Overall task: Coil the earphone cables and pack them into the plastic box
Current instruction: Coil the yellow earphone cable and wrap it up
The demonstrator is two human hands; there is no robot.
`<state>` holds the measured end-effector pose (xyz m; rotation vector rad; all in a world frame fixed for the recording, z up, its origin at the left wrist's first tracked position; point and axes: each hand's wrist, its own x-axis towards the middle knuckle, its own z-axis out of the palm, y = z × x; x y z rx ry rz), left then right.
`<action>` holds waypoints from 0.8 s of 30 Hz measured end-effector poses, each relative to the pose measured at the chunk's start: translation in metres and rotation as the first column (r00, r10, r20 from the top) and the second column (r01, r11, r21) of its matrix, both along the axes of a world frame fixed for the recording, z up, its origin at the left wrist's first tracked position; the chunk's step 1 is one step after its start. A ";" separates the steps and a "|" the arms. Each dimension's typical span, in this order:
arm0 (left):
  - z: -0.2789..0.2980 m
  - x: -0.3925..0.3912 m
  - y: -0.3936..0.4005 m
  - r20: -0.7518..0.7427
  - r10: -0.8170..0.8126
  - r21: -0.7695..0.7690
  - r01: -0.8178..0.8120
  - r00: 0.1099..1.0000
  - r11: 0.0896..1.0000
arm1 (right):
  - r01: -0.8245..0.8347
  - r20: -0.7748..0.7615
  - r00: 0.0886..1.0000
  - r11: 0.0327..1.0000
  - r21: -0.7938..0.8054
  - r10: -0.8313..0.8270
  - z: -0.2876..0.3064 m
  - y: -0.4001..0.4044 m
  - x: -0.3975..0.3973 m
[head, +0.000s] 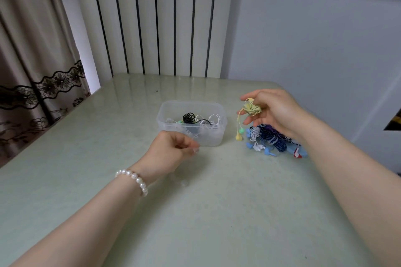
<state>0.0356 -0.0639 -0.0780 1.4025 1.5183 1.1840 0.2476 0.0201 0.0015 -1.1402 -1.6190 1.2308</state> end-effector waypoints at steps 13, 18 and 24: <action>0.014 0.009 -0.008 0.639 -0.130 -0.149 0.288 0.758 0.946 | -0.336 -0.410 0.888 0.902 -0.272 0.207 -0.043 -0.033 -0.033; 0.011 0.008 -0.007 0.643 -0.122 -0.177 0.302 0.756 0.937 | -0.328 -0.386 0.898 0.903 -0.276 0.208 -0.058 -0.030 -0.031; 0.007 0.008 -0.005 0.586 -0.079 -0.178 0.224 0.807 0.958 | -0.328 -0.022 0.945 0.943 -0.062 0.327 -0.068 -0.041 -0.035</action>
